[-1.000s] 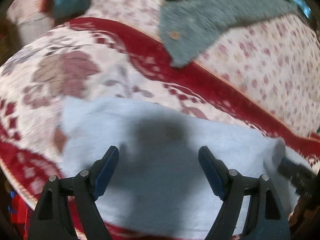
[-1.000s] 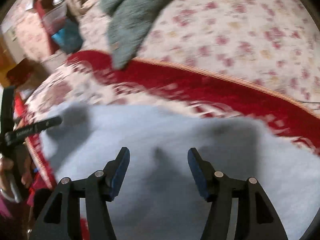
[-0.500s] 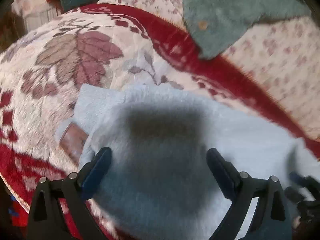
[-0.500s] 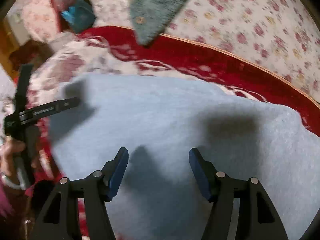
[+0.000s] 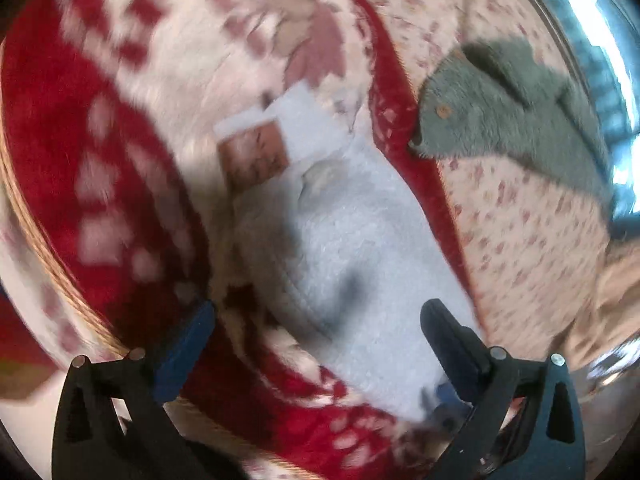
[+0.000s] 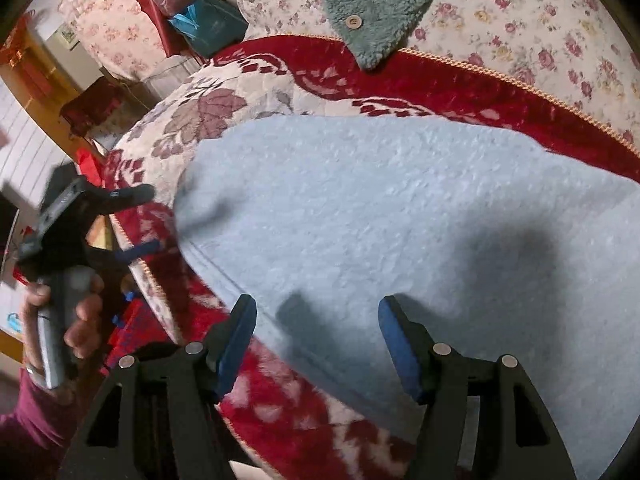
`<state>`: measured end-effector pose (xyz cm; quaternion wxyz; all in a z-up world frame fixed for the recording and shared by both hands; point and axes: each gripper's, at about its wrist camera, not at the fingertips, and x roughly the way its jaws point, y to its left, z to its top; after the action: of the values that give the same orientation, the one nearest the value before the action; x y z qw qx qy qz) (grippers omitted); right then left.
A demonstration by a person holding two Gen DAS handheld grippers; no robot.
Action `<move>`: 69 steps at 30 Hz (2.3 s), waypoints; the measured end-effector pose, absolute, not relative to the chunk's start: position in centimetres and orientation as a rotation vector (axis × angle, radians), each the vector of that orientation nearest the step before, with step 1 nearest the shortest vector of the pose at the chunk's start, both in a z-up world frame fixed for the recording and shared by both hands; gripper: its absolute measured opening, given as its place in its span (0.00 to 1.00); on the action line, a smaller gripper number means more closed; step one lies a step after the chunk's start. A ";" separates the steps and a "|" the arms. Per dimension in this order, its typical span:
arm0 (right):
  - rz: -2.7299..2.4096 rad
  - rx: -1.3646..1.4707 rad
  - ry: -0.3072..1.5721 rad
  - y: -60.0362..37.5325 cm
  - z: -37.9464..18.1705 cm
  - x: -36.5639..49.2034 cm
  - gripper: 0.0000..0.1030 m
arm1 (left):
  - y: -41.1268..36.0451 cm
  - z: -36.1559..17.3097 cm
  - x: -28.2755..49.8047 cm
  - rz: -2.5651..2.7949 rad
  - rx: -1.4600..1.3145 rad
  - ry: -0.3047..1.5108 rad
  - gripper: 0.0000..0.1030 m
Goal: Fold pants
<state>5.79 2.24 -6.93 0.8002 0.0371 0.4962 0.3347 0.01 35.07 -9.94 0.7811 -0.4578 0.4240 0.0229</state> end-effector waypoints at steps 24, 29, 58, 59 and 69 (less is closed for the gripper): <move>0.672 0.016 1.013 -0.9 -6.8 6.1 0.66 | 32.7 -12.9 4.0 -0.118 -1.290 0.750 1.00; 0.772 -0.032 1.014 1.1 -5.9 10.3 0.66 | 32.1 -12.7 4.2 -0.108 -1.232 0.778 1.00; 1.644 -0.423 1.296 23.4 -11.9 24.2 0.67 | 34.3 -15.0 2.8 -0.150 -1.467 0.650 1.00; 1.629 -0.421 1.299 23.3 -11.8 24.1 0.65 | 34.3 -15.0 3.0 -0.151 -1.472 0.661 1.00; 1.515 -0.561 1.217 23.0 -8.6 19.7 0.29 | 34.6 -15.3 3.3 -0.137 -1.426 0.751 0.28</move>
<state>19.74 23.00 -8.58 0.5307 -0.2350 0.5099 0.6350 3.29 34.58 -15.34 0.6903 -0.6380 0.3358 -0.0611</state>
